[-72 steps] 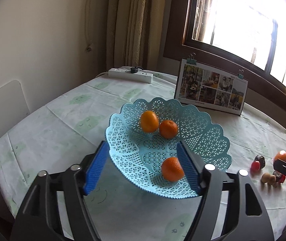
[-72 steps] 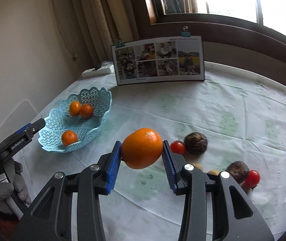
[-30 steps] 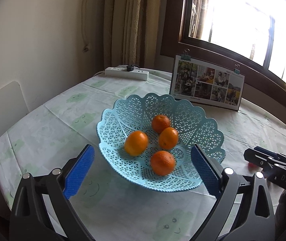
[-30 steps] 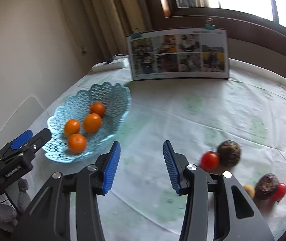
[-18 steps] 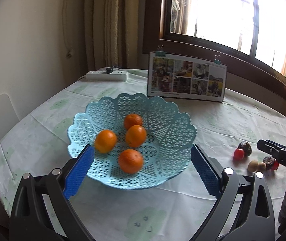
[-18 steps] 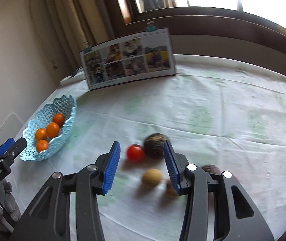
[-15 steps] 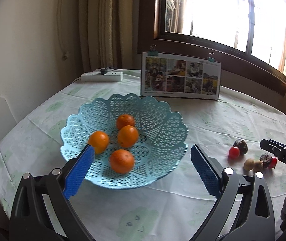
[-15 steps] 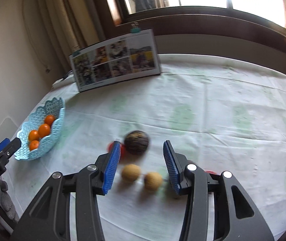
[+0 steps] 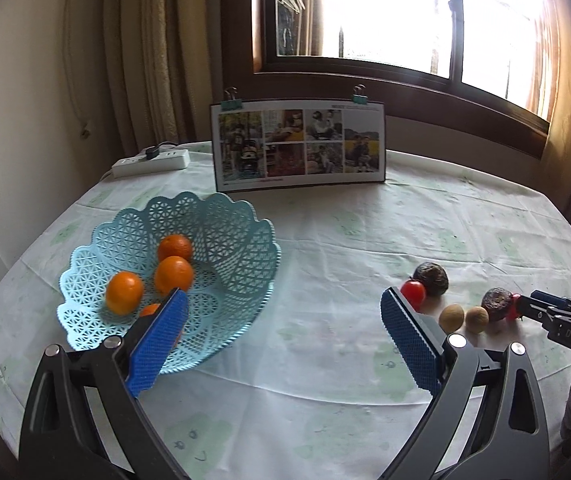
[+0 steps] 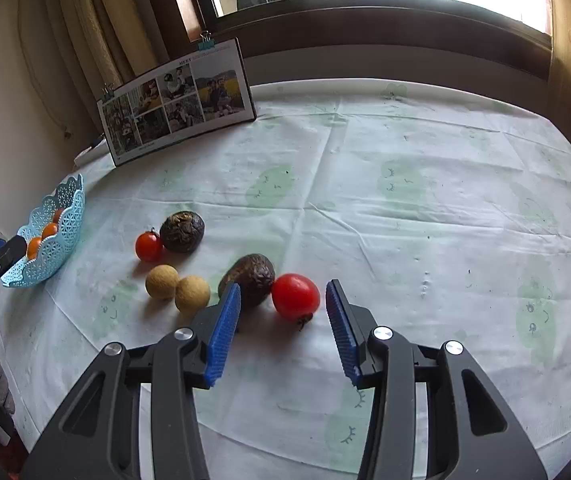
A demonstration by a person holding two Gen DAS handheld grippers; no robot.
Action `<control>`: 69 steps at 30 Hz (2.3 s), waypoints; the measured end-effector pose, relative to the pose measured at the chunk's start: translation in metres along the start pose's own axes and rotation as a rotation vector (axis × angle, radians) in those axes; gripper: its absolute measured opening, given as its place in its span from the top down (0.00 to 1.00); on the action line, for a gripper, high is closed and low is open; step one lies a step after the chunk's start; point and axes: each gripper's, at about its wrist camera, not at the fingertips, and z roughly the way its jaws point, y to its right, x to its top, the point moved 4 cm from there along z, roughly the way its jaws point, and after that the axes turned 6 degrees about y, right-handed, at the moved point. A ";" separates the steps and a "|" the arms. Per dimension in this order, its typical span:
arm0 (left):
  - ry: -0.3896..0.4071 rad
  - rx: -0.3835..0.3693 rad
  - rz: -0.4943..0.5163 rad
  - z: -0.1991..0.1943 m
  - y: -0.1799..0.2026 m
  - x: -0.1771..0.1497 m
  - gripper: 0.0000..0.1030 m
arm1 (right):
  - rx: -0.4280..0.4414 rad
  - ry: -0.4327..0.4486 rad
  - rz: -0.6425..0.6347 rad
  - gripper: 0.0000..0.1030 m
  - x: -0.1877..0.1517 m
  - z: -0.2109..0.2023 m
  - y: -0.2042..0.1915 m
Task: Organize fruits
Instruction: 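Reach to the red tomato and grasp it with the right tool, then grasp a small tan round fruit with the left tool while the right tool holds the tomato, then carry the tan fruit into the basket and open the left tool while the right tool holds the tomato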
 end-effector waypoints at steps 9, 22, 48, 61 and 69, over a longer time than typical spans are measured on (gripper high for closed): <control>-0.020 -0.019 0.024 0.003 0.020 -0.001 0.05 | 0.015 -0.051 -0.042 0.56 -0.009 0.012 0.003; -0.066 -0.063 0.059 0.017 0.047 -0.008 0.05 | 0.027 -0.061 -0.082 0.68 -0.003 0.025 -0.001; -0.236 -0.294 0.163 0.064 0.133 -0.036 0.44 | 0.049 -0.040 -0.017 0.73 -0.004 0.017 0.009; -0.264 -0.356 0.133 0.068 0.137 -0.041 0.74 | 0.068 -0.054 -0.006 0.73 -0.006 0.020 0.009; -0.206 -0.310 0.135 0.053 0.129 -0.034 0.74 | 0.074 -0.051 -0.021 0.73 -0.007 0.016 0.004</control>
